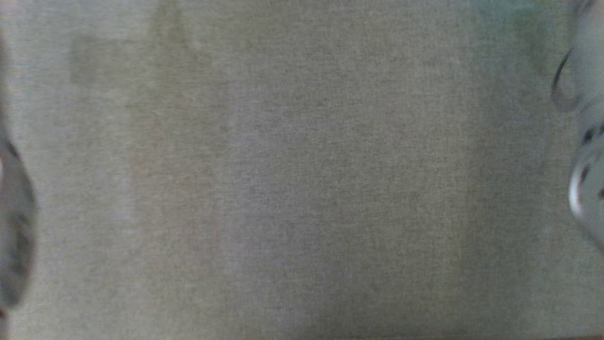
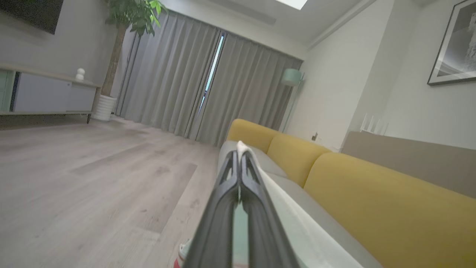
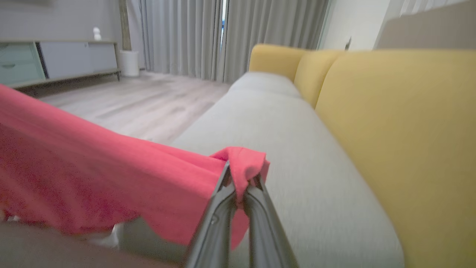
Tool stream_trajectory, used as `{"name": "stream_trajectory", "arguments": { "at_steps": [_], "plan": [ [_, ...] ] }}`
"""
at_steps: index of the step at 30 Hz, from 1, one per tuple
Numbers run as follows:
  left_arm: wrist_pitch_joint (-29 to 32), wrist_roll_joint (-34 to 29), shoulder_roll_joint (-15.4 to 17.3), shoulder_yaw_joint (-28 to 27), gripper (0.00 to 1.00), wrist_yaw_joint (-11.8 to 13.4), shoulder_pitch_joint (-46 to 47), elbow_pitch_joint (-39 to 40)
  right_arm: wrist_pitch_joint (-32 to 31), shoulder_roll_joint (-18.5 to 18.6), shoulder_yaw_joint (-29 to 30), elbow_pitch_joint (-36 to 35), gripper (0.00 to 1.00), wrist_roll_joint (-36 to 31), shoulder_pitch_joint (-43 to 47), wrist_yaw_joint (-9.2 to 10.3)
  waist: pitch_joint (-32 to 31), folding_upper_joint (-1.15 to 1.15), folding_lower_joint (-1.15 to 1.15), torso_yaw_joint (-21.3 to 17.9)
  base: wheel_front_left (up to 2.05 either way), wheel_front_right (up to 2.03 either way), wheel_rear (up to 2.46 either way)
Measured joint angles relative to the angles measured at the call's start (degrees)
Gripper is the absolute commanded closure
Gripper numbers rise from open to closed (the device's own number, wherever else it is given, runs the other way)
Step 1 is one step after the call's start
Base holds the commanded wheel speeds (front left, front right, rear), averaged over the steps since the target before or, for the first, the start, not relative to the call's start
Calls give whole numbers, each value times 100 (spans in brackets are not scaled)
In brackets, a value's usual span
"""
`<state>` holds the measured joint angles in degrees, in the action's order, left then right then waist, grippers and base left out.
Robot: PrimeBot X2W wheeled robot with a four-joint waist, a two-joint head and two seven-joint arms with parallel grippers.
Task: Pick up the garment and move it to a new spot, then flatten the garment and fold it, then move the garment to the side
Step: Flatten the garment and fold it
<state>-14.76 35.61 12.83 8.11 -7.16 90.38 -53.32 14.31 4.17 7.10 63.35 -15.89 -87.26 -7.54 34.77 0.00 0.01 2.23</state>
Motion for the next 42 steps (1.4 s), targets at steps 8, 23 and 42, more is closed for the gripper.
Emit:
{"name": "stream_trajectory", "arguments": {
  "at_steps": [8, 23, 42],
  "plan": [
    [1, 950, 226, 613, 100, -43, -2374, 909, 5, 151, -460, 847, 100, 255, 1378, 0, -643, 0, -2, 164, 0, 0, 0],
    [7, 1607, 1039, 2015, 100, -43, -5882, 2221, -205, 203, -2591, 990, 100, 2507, 3899, 0, -2437, 1, -3, 279, 0, 0, 0],
    [214, 1482, 1719, 2527, 100, 248, -8475, 3886, -3107, 2882, -5176, -3400, 100, 6490, 6558, 0, -3598, 1, -2, 238, 0, 0, 0]
  ]
}}
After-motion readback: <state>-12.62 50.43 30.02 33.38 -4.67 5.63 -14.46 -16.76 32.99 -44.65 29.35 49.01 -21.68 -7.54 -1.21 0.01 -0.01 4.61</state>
